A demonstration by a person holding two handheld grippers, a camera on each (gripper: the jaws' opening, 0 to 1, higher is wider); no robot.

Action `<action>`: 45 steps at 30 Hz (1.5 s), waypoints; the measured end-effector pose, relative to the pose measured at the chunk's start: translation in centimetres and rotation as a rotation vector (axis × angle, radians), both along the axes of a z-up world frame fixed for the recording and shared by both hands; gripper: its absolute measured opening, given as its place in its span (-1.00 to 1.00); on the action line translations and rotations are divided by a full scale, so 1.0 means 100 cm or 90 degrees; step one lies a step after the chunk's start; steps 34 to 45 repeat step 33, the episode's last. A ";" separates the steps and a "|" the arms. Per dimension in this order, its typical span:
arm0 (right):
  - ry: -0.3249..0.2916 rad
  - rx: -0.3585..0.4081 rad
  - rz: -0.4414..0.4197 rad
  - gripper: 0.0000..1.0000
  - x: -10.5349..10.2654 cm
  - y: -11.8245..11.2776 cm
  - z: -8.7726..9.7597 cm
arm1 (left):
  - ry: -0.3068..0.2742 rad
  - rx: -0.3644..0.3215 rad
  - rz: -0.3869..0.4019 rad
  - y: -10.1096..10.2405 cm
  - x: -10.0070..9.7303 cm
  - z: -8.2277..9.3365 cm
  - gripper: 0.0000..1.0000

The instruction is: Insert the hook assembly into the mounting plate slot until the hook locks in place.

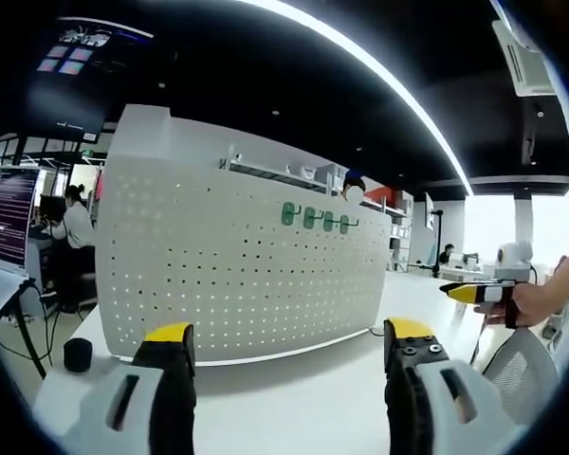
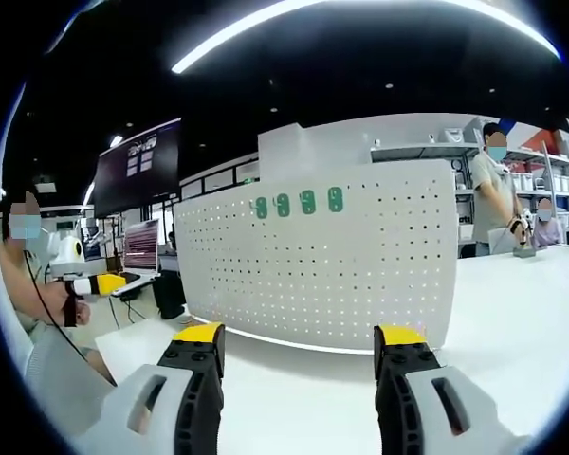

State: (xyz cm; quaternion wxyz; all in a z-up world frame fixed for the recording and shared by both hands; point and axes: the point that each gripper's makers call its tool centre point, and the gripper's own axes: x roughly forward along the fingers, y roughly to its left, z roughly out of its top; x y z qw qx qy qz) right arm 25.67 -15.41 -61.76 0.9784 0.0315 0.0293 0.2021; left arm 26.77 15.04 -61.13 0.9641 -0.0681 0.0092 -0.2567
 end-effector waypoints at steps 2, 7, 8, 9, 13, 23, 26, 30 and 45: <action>0.001 0.000 0.000 0.23 0.000 0.000 -0.001 | -0.001 -0.002 0.001 0.001 0.000 0.000 0.68; 0.000 -0.003 0.002 0.23 0.000 0.001 0.000 | -0.001 -0.004 0.004 0.002 0.000 0.001 0.68; -0.001 -0.002 0.002 0.24 0.000 0.000 0.000 | -0.001 -0.004 0.004 0.003 0.000 0.001 0.68; -0.002 0.000 0.001 0.24 0.000 0.000 0.000 | -0.002 -0.004 0.004 0.003 0.001 0.001 0.68; -0.003 0.004 -0.003 0.25 0.000 -0.002 0.001 | 0.000 -0.002 0.004 0.002 0.001 0.000 0.68; -0.008 0.004 -0.004 0.27 0.000 -0.002 0.003 | 0.001 -0.002 0.004 0.002 0.001 0.000 0.68; -0.008 0.004 -0.004 0.27 0.000 -0.002 0.003 | 0.002 -0.001 0.004 0.002 0.002 -0.001 0.68; -0.008 0.004 -0.003 0.27 0.000 -0.002 0.002 | 0.004 0.000 0.004 0.002 0.002 -0.001 0.69; -0.008 0.004 -0.004 0.27 0.000 -0.002 0.002 | 0.003 -0.001 0.004 0.002 0.002 -0.001 0.69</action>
